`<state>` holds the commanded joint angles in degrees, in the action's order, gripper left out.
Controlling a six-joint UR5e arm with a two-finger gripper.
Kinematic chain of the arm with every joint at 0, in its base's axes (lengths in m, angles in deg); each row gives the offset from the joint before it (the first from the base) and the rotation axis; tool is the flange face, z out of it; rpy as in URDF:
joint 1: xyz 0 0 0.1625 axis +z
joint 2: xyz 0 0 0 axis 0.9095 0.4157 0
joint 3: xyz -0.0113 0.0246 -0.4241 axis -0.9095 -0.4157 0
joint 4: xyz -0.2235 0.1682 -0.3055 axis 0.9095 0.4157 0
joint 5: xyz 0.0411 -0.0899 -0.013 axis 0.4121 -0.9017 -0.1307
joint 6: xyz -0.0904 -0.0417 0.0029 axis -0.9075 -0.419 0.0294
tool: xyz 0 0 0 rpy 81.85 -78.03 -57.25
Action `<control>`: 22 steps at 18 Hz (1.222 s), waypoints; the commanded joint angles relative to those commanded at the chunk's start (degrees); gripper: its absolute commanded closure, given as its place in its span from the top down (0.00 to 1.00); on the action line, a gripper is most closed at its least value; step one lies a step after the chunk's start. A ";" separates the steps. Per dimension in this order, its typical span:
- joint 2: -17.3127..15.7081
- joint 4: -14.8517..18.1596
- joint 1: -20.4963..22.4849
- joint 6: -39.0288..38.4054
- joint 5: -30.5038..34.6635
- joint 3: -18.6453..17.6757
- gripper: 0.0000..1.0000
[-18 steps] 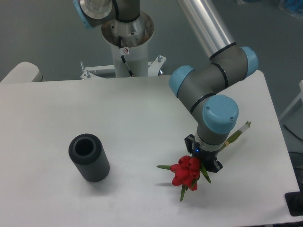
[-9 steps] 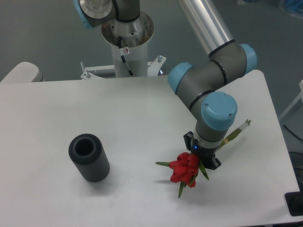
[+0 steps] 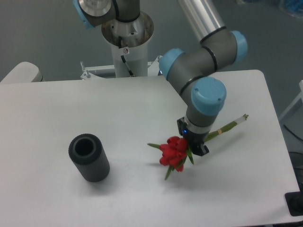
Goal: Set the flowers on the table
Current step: 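Carry the tulips over the table and lower them beside the black vase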
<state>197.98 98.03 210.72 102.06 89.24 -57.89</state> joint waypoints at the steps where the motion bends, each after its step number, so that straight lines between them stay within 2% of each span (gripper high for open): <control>1: -0.62 0.00 -0.09 1.14 -0.09 -1.32 0.23; 4: -3.43 -0.26 -1.93 2.03 0.00 -6.59 0.24; 7: -5.19 -3.77 -4.21 2.04 0.09 -11.16 0.24; 9: -5.54 -4.57 -6.23 2.30 0.09 -13.54 0.24; 14: -8.44 -4.57 -9.67 2.47 0.17 -18.02 0.28; 19: -9.24 -4.83 -12.04 2.03 0.17 -20.31 0.43; 20: -9.15 -4.83 -12.04 2.21 0.17 -20.32 0.49; 21: -9.06 -4.83 -11.96 2.30 0.17 -20.32 0.70; 22: -8.97 -4.92 -11.95 1.86 0.17 -20.14 1.00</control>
<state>189.00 93.11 198.77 103.92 89.41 -78.03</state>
